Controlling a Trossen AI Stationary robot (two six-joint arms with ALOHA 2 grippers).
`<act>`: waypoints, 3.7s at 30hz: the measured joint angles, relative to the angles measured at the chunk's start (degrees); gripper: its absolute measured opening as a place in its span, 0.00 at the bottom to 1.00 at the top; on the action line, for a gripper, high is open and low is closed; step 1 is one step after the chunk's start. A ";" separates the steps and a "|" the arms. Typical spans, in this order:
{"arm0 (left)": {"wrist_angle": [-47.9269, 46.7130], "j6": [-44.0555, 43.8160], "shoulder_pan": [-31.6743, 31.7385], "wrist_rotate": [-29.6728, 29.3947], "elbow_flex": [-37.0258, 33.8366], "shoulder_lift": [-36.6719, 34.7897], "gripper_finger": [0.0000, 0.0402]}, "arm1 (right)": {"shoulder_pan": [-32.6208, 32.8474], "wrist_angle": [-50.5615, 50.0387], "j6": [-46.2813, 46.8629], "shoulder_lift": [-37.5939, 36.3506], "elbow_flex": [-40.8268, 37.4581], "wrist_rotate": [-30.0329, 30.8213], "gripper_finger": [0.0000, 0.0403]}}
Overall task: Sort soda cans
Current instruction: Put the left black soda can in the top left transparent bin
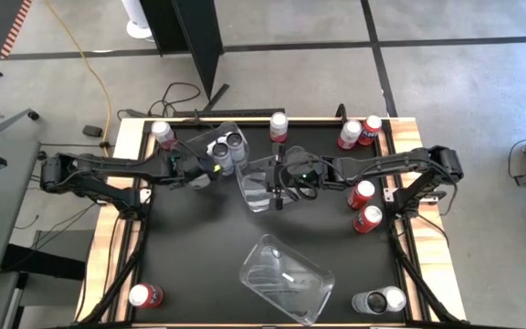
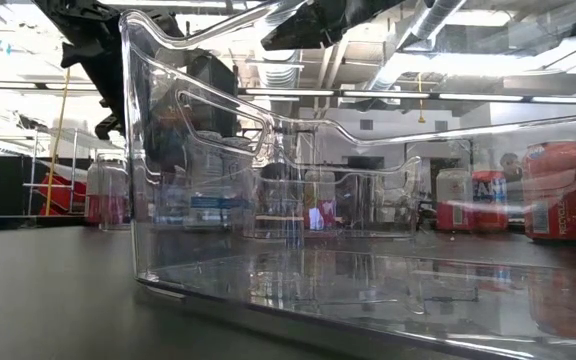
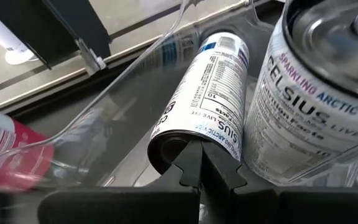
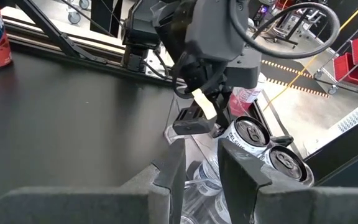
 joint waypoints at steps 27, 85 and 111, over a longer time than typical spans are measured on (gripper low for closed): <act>7.63 12.97 7.36 5.79 4.31 -0.09 0.00 | -0.02 -0.13 0.00 0.00 0.00 0.02 0.28; 19.12 21.13 18.36 20.57 4.46 0.61 0.00 | -0.09 0.59 -0.04 0.00 0.00 0.03 0.28; 17.65 26.28 19.17 26.09 17.70 13.74 0.00 | 0.00 -1.60 0.99 0.00 0.02 0.07 0.28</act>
